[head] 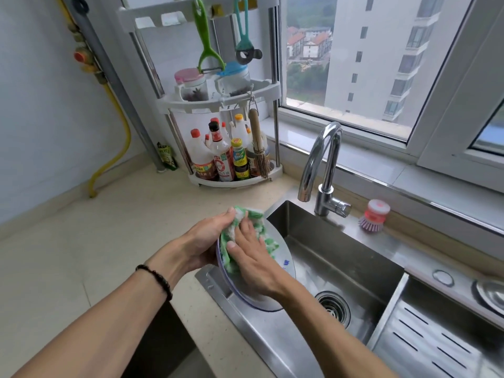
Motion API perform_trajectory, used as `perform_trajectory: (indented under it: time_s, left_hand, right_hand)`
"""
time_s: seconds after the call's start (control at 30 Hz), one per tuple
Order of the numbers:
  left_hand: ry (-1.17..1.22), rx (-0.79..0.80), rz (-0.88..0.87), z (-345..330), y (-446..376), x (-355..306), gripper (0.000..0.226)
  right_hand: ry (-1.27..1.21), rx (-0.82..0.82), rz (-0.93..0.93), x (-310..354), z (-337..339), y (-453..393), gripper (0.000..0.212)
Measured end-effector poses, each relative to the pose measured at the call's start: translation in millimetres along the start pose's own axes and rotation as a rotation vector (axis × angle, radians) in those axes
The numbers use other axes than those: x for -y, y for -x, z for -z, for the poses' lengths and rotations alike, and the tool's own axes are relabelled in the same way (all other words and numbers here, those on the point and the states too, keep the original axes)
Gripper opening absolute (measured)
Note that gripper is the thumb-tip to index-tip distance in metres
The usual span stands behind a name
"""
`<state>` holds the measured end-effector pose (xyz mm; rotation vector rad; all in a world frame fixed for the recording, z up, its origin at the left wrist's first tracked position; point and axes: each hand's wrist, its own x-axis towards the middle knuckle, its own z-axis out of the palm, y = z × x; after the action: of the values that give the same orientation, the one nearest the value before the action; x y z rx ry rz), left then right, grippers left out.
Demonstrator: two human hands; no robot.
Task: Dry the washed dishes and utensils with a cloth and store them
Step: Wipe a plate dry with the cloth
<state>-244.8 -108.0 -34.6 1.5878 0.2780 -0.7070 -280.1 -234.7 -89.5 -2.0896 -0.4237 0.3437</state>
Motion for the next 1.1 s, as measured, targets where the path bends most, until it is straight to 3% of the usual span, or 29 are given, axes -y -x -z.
perform_trajectory:
  time_s: [0.17,0.37,0.47,0.53,0.67,0.8,0.93,1.1]
  left_hand:
    - [0.0,-0.042,-0.125,-14.5,-8.3,5.4,0.043]
    - [-0.144,-0.232,-0.255,-6.2,-13.9,4.2,0.039]
    - [-0.21,-0.199,-0.303,-20.2,-16.8,7.5,0.037]
    - [-0.148,-0.22,-0.298,-19.6,-19.6,8.0,0.037]
    - [-0.089,-0.237,-0.209,-3.7,-22.8,3.7,0.041]
    - [-0.095,-0.233,-0.222,-12.5,-25.5,8.5,0.039]
    - [0.002,-0.252,-0.165,-1.4,-28.2,6.7,0.043]
    - [-0.061,-0.288,-0.229,-12.2,-32.9,8.4,0.036]
  right_hand:
    - [0.03,-0.117,-0.161,-8.5,4.8,-7.5,0.057]
    - [-0.135,0.084,0.069,-0.9,11.9,23.7,0.052]
    - [-0.052,-0.07,-0.055,-2.7,11.0,-3.4,0.057]
    - [-0.026,-0.099,-0.1,-3.1,5.7,-5.0,0.057]
    - [0.006,0.062,0.033,-16.8,2.2,8.5,0.056]
    - [-0.028,-0.098,-0.081,-5.0,0.7,-10.2,0.062]
    - [-0.043,0.109,0.032,-9.5,5.0,5.3,0.054]
    - [-0.047,-0.047,-0.08,0.2,8.3,-17.5,0.062]
